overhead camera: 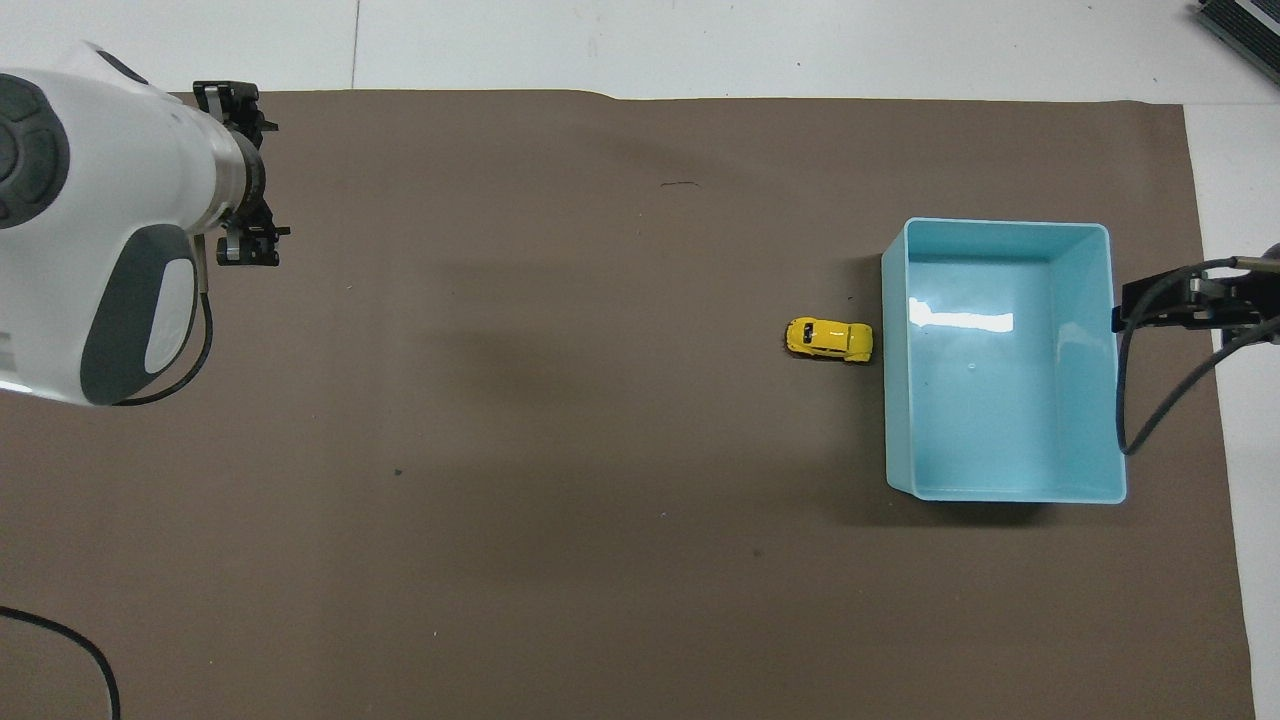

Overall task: Wind up and store yellow beetle car
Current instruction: 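Withdraw the left gripper while the right gripper rises over the bin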

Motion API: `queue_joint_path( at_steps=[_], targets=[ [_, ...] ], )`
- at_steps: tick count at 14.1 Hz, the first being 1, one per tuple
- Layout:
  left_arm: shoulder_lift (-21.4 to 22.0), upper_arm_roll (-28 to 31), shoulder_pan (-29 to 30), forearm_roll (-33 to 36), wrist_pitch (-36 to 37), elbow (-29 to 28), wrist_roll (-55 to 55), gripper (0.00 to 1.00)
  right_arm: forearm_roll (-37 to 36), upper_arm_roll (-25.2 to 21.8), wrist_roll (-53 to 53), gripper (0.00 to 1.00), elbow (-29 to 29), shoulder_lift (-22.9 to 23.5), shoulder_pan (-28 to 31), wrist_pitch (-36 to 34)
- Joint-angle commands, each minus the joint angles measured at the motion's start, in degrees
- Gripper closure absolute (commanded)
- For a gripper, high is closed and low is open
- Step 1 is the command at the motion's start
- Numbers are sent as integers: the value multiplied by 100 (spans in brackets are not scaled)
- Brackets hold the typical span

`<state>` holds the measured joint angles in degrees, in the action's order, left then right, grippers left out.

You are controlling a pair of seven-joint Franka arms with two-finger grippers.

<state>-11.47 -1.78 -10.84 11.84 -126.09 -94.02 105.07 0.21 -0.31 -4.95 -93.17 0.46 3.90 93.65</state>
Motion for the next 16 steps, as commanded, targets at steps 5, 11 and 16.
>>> queue_joint_path(
  at_steps=[5, 11, 16],
  targets=[
    [452, 81, 196, 108, 401, 24, -1257, 0, -12, 31, -15, 0, -17, -72, 49, -67],
    [663, 90, 336, 90, 577, 32, -3173, 0, -12, 93, -14, 0, 26, 68, -3, -31],
    [742, 107, 433, 46, 875, 41, -4940, 0, -30, 295, -58, 0, 237, 331, -4, 4]
  ],
)
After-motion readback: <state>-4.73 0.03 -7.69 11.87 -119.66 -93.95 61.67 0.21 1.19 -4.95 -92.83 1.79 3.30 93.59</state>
